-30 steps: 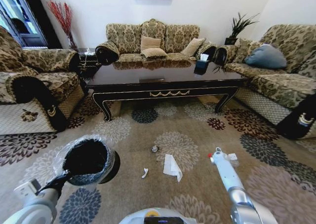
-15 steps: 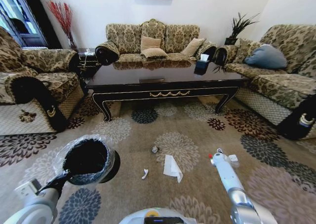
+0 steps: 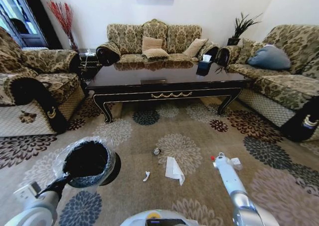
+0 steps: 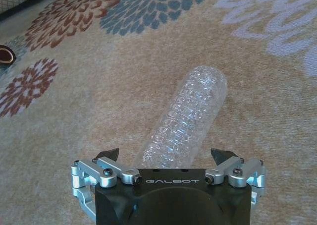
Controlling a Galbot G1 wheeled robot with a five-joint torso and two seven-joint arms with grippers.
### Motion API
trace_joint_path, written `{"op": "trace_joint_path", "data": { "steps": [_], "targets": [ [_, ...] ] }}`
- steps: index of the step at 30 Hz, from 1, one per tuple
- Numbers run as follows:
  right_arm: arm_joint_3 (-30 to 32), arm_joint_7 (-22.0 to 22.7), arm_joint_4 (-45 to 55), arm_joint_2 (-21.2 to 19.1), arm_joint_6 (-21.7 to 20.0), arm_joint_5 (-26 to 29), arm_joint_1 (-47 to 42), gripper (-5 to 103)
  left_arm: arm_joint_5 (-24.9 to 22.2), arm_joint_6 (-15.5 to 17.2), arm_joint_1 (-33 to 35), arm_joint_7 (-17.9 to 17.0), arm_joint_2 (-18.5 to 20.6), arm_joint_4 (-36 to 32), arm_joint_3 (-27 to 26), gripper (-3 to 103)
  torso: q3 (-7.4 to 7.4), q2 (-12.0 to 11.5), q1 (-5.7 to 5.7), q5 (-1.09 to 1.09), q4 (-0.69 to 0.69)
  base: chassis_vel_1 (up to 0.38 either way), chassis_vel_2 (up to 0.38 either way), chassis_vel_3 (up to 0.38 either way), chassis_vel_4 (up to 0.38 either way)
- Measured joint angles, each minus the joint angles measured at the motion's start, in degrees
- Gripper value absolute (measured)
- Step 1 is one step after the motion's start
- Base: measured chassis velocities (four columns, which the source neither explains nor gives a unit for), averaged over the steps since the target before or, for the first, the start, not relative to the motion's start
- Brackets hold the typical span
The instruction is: Move to the front of the table and pick up the trash from the floor, then place it into the trash bin.
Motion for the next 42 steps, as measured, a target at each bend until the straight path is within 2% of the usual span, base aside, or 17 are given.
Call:
{"op": "trace_joint_path", "data": {
  "steps": [6, 11, 31, 42],
  "targets": [
    [-0.3, -0.7, 0.1, -0.1, 0.5, -0.8, -0.7, 100, 0.0, -0.1, 0.1, 0.0, 0.0, 0.0, 0.1, 2, 0.0, 0.0, 0.0, 0.0, 0.0, 0.0, 0.0, 0.0, 0.0],
    [-0.9, -3.9, 0.4, -0.3, 2.3, -2.5, -2.8, 100, 0.4, -0.1, -0.3, 0.0, 0.0, 0.1, 0.7, 2, 0.0, 0.0, 0.0, 0.0, -0.02, 0.0, 0.0, 0.0, 0.0],
    [-0.6, -4.2, -0.2, 0.0, 0.8, -0.8, -2.0, 100, 0.8, -0.3, -0.2, 0.0, 0.2, 0.4, 0.6, 2, 0.0, 0.0, 0.0, 0.0, -0.01, -0.036, -0.031, 0.035, 0.032],
    [-0.3, -4.6, -0.8, 0.3, -0.3, -1.6, -1.8, 101, 0.9, -0.4, -0.3, 0.0, 0.2, 0.7, 0.8, 2, 0.0, 0.0, 0.0, -0.02, 0.0, -0.039, -0.041, 0.033, 0.035]
  ]
}}
